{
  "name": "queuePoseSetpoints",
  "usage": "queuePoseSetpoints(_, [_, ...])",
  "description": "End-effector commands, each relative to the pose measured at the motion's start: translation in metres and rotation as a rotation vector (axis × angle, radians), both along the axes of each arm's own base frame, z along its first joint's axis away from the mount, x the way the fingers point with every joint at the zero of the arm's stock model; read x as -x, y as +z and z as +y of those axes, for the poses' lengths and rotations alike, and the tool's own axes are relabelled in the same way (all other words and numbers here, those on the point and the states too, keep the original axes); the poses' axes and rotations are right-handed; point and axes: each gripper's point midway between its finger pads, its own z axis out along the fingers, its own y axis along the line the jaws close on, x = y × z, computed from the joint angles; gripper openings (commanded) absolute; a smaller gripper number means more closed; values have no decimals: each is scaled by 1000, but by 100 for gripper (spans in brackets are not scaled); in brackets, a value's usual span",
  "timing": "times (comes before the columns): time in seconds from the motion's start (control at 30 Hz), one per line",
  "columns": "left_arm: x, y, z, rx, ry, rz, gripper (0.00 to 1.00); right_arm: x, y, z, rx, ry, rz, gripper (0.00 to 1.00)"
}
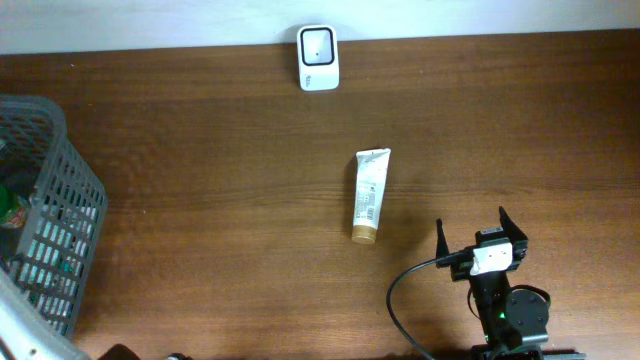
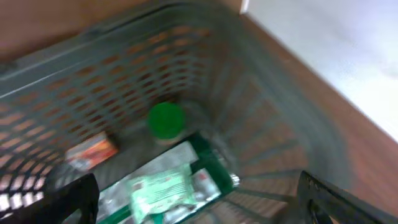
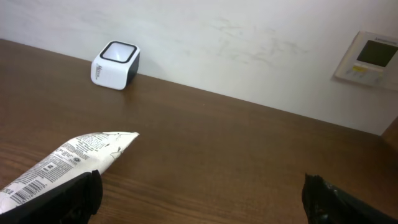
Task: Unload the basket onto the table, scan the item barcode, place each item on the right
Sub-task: 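Reach the left gripper into the basket and grasp the green-lidded jar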
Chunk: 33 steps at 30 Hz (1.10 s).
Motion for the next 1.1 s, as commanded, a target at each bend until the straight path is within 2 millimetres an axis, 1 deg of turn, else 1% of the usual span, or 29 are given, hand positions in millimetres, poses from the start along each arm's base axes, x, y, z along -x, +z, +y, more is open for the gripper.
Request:
queuePoseSetpoints(0.0, [13,-26,24,26,83,73,99,0,-2,1,-11,3,3,98])
queuePoseSetpoints(0.03, [13,-44,31,55,96,108,99,0,-2,1,-11,3,3,98])
queuePoseSetpoints(0.07, [14,-57,35,74,102,134,99,0,-2,1,-11,3,3,99])
queuePoseSetpoints(0.1, [12,-76,42,87,84,183,99,0,-2,1,-11,3,3,98])
queuePoseSetpoints(0.13, [10,-88,46,89,61,215,99,0,-2,1,-11,3,3,98])
queuePoseSetpoints(0.17, [4,-107,52,85,23,262,99,0,-2,1,-11,3,3,98])
queuePoseSetpoints(0.23, [-5,-132,60,80,-18,303,99,0,-2,1,-11,3,3,98])
queuePoseSetpoints(0.3, [-18,-148,64,65,-106,325,99,0,-2,1,-11,3,3,98])
queuePoseSetpoints(0.33, [-24,-157,70,54,-109,327,99,0,-2,1,-11,3,3,98])
queuePoseSetpoints(0.4, [-29,-170,81,55,-98,329,99,0,-2,1,-11,3,3,99])
queuePoseSetpoints(0.47, [-30,-188,91,67,-89,351,99,0,-2,1,-11,3,3,98])
queuePoseSetpoints(0.53, [-32,-205,96,85,-88,369,100,0,-2,1,-11,3,3,98])
queuePoseSetpoints(0.63, [-42,-232,108,89,-92,379,100,0,-2,1,-11,3,3,98])
queuePoseSetpoints(0.73, [-51,-253,118,85,-92,376,100,0,-2,1,-11,3,3,98])
queuePoseSetpoints(0.8, [-56,-257,123,73,-90,365,100,0,-2,1,-11,3,3,98])
queuePoseSetpoints(0.83, [-58,-256,125,65,-88,356,98,0,-2,1,-11,3,3,98])
queuePoseSetpoints(0.87, [-59,-256,125,62,-88,353,94,0,-2,1,-11,3,3,98])
queuePoseSetpoints(0.93, [-59,-259,125,66,-88,358,90,0,-2,1,-11,3,3,98])
queuePoseSetpoints(0.97, [-59,-266,125,77,-90,367,86,0,-2,1,-11,3,3,98])
queuePoseSetpoints(1.07, [-58,-286,125,103,-93,393,84,0,-2,1,-11,3,3,98])
